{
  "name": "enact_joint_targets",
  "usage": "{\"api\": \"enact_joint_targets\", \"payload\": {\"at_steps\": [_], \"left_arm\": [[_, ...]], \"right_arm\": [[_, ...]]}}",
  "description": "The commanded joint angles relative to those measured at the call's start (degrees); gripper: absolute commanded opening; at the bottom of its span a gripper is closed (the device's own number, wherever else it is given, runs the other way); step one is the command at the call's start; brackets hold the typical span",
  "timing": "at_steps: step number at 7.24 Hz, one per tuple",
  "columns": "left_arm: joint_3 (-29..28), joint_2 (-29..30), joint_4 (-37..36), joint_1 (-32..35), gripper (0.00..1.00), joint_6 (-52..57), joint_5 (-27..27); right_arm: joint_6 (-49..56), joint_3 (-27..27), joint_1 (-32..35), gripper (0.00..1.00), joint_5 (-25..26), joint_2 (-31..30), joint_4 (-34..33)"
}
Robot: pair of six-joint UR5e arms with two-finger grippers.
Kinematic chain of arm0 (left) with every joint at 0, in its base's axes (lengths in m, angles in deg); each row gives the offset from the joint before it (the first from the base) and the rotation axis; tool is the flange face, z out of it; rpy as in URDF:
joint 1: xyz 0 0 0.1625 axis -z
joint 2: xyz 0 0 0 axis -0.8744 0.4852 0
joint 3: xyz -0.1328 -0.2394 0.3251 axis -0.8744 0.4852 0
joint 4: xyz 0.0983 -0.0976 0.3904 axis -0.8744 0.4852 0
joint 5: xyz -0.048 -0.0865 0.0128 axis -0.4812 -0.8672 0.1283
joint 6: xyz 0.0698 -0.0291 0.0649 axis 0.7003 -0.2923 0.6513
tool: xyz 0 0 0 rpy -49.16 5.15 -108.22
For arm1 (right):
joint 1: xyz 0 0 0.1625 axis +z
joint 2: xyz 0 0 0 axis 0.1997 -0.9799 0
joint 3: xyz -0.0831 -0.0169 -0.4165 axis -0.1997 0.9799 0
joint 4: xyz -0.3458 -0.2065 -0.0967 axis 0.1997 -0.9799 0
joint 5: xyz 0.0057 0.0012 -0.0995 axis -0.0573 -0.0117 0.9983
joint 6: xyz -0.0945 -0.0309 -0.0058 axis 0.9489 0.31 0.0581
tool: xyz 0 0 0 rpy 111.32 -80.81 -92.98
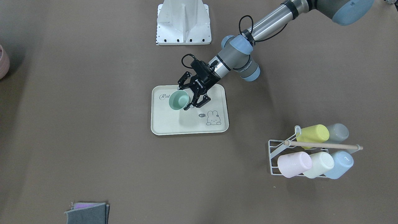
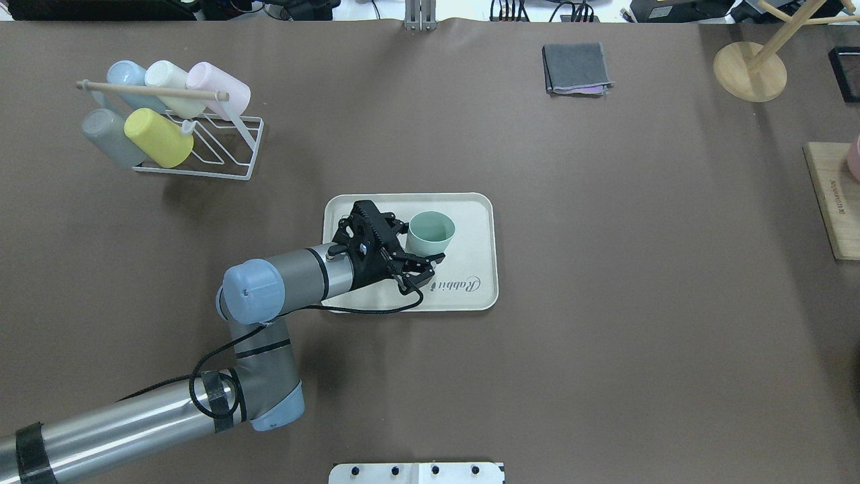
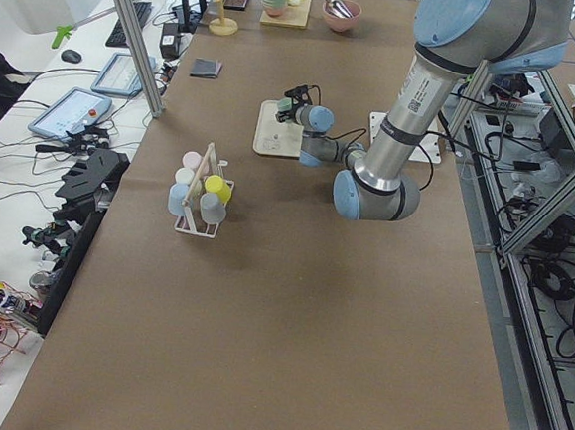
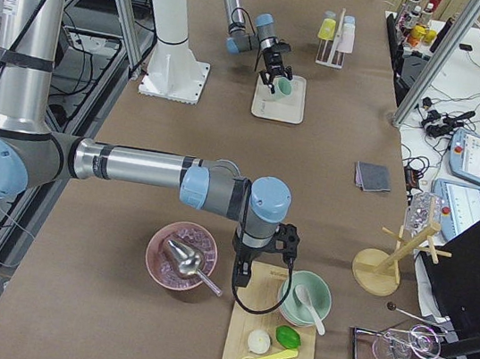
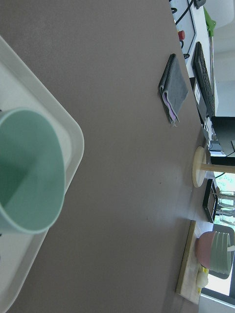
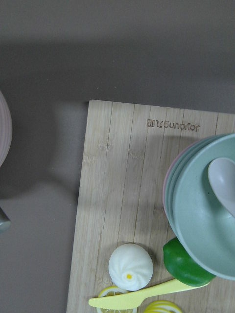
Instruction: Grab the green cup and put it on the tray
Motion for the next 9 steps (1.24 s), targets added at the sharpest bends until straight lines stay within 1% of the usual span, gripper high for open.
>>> {"api": "enact_joint_targets", "payload": {"at_steps": [1, 2, 3, 4, 5, 6, 7, 9], "left_arm": [[-1.26, 0.01, 2.78, -0.19, 0.0, 0.24, 0.16], [-1.36, 0.01, 2.79, -0.19, 0.0, 0.24, 0.16], [-1.36, 0.35, 2.79, -0.19, 0.15, 0.5, 0.25], [-1.27, 0.79, 2.79, -0.1, 0.45, 3.72, 0.42], [-1.27, 0.8, 2.79, -0.1, 0.57, 4.63, 0.51], [-1.27, 0.8, 2.88, -0.1, 0.76, 4.72, 1.38], [-1.1, 0.8, 2.96, -0.1, 0.99, 4.72, 1.48], [-0.75, 0.8, 3.05, -0.1, 0.99, 6.73, 1.48]], "right_arm": [[0.0, 0.19, 0.0, 1.0, 0.0, -0.1, 0.02], [0.0, 0.19, 0.0, 1.0, 0.0, -0.1, 0.02], [0.09, 0.19, 0.0, 1.0, 0.09, -0.01, 0.02], [0.0, 0.19, 0.0, 1.0, 0.35, 0.08, 0.02], [0.0, 0.19, 0.0, 1.0, 0.35, -0.01, 0.11], [0.09, 0.19, 0.0, 1.0, 0.35, -0.01, 0.2], [0.09, 0.19, 0.0, 1.0, 0.35, -0.01, 0.2], [0.09, 0.19, 0.0, 1.0, 0.44, 0.08, 0.2]]}}
